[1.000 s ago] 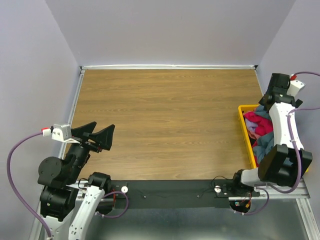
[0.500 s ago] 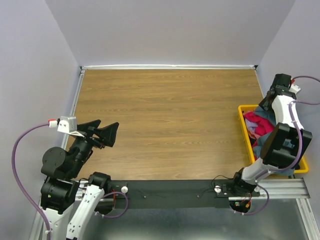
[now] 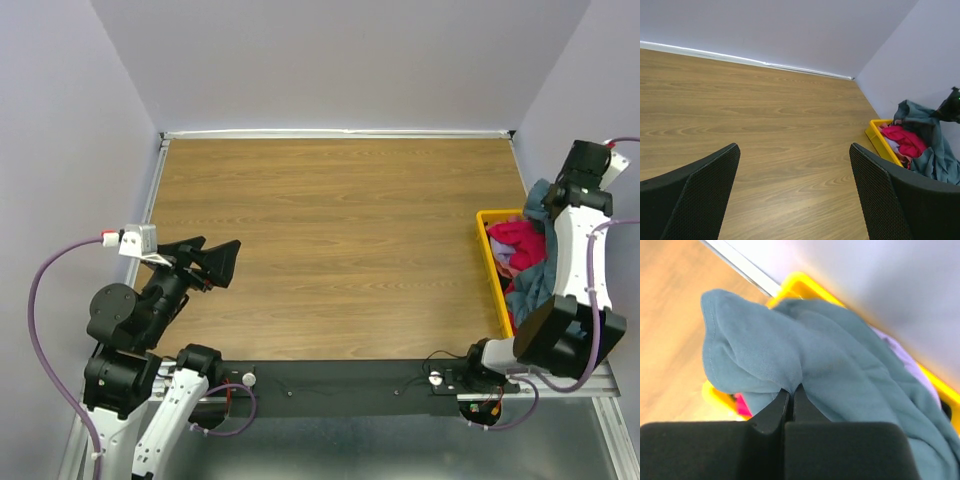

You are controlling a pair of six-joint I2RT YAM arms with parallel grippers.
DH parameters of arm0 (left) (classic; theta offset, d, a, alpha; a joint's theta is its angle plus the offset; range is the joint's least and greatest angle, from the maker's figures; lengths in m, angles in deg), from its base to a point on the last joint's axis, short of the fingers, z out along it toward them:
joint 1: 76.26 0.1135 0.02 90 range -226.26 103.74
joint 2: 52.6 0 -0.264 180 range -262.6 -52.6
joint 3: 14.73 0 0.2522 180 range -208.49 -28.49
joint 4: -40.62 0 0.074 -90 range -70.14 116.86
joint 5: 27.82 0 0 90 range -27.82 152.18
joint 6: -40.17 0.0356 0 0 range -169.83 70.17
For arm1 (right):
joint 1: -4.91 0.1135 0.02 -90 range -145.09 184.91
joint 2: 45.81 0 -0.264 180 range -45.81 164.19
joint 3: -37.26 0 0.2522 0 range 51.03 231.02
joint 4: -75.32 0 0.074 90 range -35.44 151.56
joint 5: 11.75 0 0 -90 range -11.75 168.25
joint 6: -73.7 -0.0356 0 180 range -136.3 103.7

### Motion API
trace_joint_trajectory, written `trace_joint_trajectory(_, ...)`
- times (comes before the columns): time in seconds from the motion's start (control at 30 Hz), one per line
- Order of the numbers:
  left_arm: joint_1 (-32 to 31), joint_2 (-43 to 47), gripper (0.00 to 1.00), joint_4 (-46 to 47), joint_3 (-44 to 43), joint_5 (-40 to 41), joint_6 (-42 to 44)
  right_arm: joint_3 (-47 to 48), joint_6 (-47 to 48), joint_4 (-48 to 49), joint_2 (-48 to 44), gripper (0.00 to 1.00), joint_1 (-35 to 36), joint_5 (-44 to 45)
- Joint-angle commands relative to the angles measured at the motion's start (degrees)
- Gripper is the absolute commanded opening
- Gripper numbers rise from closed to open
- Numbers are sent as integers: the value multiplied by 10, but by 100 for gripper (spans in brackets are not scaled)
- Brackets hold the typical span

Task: Fold and stack the t-shirts
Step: Grab the tshirt from the pile, then move the tshirt to the center of the board

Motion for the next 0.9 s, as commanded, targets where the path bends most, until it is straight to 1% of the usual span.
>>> trace_joint_trajectory(0.0, -3, -18, 98, 14, 4, -20, 1, 88, 22, -20, -39, 1, 33, -46)
trace_joint_trajectory(0.03, -3, -19, 98, 15, 2, -20, 2, 111, 30, -44, -33, 1, 61, -49)
trace_joint_trajectory(0.07, -2, -22, 98, 17, 2, -20, 4, 164, 32, -57, -26, 1, 77, -55)
trace_joint_trajectory(0.13, -2, -23, 98, 19, 1, -21, 5, 213, 31, -80, -16, 1, 119, -55)
trace_joint_trajectory(0.2, -3, -25, 98, 21, -2, -20, 8, 283, 23, -108, 4, 1, 219, -45)
trace_joint_trajectory(0.23, -3, -25, 98, 21, -2, -20, 9, 306, 16, -108, 12, 1, 220, -49)
trace_joint_trajectory(0.27, -3, -27, 98, 22, -5, -20, 8, 323, -4, -116, 19, 1, 270, -53)
trace_joint_trajectory(0.33, -4, -27, 98, 26, -7, -21, 5, 350, -26, -114, 40, 1, 319, -63)
trace_joint_trajectory(0.37, -4, -30, 98, 26, -10, -22, 4, 351, -42, -110, 47, 1, 379, -56)
trace_joint_trajectory(0.43, -4, -32, 98, 29, -11, -26, 2, 349, -50, -101, 82, 1, 445, -29)
trace_joint_trajectory(0.47, -4, -32, 98, 30, -13, -28, 1, 350, -57, -98, 120, 1, 509, -22)
trace_joint_trajectory(0.5, -4, -32, 98, 30, -12, -28, 1, 348, -59, -94, 120, 1, 540, -26)
trace_joint_trajectory(0.53, -4, -30, 98, 31, -9, -30, 2, 344, -67, -84, 161, 1, 596, -40)
trace_joint_trajectory(0.57, -4, -30, 98, 31, -9, -29, 2, 343, -67, -74, 183, 1, 597, -52)
trace_joint_trajectory(0.6, -4, -28, 98, 31, -6, -29, 2, 344, -73, -66, 204, 1, 649, -68)
trace_joint_trajectory(0.63, -4, -27, 98, 31, -4, -27, 2, 345, -73, -57, 254, 4, 677, -92)
trace_joint_trajectory(0.67, -4, -26, 98, 32, 2, -21, -3, 362, -68, -49, 279, 5, 725, -100)
trace_joint_trajectory(0.73, -4, -27, 98, 37, 13, -14, -11, 395, -64, -51, 350, 27, 769, -134)
trace_joint_trajectory(0.77, -4, -27, 98, 39, 16, -11, -21, 398, -65, -51, 365, 36, 775, -153)
trace_joint_trajectory(0.8, -4, -28, 98, 42, 21, -8, -25, 395, -72, -50, 370, 42, 776, -166)
trace_joint_trajectory(0.83, -4, -32, 98, 47, 25, -7, -29, 387, -77, -49, 371, 51, 776, -170)
trace_joint_trajectory(0.87, -4, -38, 98, 53, 36, 0, -33, 378, -61, -46, 364, 55, 775, -155)
